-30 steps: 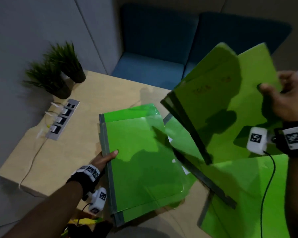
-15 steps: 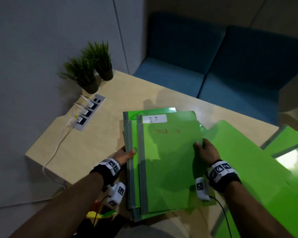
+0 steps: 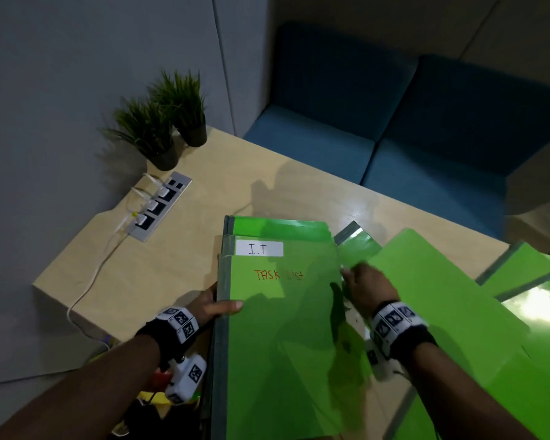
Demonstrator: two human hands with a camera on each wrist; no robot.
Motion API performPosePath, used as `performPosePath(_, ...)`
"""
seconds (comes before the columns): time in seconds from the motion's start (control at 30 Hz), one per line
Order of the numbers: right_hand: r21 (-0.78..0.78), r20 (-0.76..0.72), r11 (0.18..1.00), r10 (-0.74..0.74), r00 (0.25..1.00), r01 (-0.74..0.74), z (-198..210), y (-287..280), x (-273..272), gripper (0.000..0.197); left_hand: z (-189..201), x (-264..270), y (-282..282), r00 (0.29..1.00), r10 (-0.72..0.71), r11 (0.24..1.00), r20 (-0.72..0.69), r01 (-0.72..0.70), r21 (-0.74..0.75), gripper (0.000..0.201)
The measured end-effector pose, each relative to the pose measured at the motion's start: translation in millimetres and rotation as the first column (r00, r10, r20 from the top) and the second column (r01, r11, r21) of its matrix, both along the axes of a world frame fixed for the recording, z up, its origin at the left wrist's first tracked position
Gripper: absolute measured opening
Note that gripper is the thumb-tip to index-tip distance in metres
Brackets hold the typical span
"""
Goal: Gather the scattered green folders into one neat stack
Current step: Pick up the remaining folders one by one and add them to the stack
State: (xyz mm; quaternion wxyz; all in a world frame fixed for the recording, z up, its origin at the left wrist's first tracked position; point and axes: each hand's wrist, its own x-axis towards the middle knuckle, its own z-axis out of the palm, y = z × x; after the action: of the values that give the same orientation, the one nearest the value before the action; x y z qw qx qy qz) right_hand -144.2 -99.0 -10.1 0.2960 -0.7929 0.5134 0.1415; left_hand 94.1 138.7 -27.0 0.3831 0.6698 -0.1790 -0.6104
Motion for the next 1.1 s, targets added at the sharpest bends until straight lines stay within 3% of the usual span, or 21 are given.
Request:
performPosePath(0.1,-0.244,0.136,0.946,0.251,0.958,-0.213,11,-12,42,0.056,0,0,-4,0.999,0.039,0.999,-0.011,-0.039,0.016,0.107)
performPosePath(0.17,-0.241,0.117,0.873,0.460,0.880,-0.424,13,-9,76,0.065,-5,-1,-5,0.997,0.080,0.997,-0.011,-0.079,0.025,0.123)
performPosePath(0.23,-0.146,0.069,0.824,0.560,0.825,-0.547,5,2,104,0.068,-7,-2,-7,0.994,0.108,0.994,-0.011,-0.108,0.035,0.122)
performPosePath(0.33,-0.084,0.042,0.811,0.583,0.811,-0.579,-10,26,124,0.070,-7,-6,-10,0.992,0.123,0.992,-0.015,-0.123,0.017,0.105)
performPosePath(0.47,-0.170,0.083,0.802,0.591,0.803,-0.573,-9,45,120,0.056,-14,-5,-4,0.990,0.139,0.989,0.038,-0.140,0.038,0.105)
performPosePath(0.57,-0.083,0.116,0.757,0.653,0.748,-0.648,-5,40,109,0.057,-16,-5,-2,0.987,0.155,0.987,0.051,-0.157,0.019,0.111)
performPosePath(0.67,0.021,0.310,0.867,0.468,0.827,-0.498,-8,12,82,0.055,-17,-6,-3,0.988,0.141,0.990,0.068,-0.142,0.019,0.102)
performPosePath(0.73,-0.098,0.351,0.978,0.205,0.914,-0.182,-15,-19,42,0.052,-17,-6,-3,0.986,0.149,0.988,0.070,-0.151,0.014,0.102)
performPosePath(0.8,-0.239,0.271,0.953,-0.118,0.955,0.186,-23,-53,-13,0.056,-15,-6,-1,0.984,0.163,0.986,0.075,-0.164,0.011,0.106)
performPosePath(0.87,-0.271,0.039,0.893,-0.363,0.931,0.359,-31,-81,-73,0.073,-10,-6,1,0.982,0.180,0.984,0.053,-0.180,-0.005,0.108)
performPosePath(0.93,-0.248,-0.172,0.913,-0.371,0.913,0.324,-37,-98,-123,0.094,-6,-6,3,0.981,0.183,0.983,0.059,-0.183,-0.015,0.111)
performPosePath(1.1,-0.193,-0.361,0.962,-0.252,0.898,0.193,-34,-107,-179,0.121,-10,-2,9,0.973,0.225,0.973,0.055,-0.227,0.040,0.108)
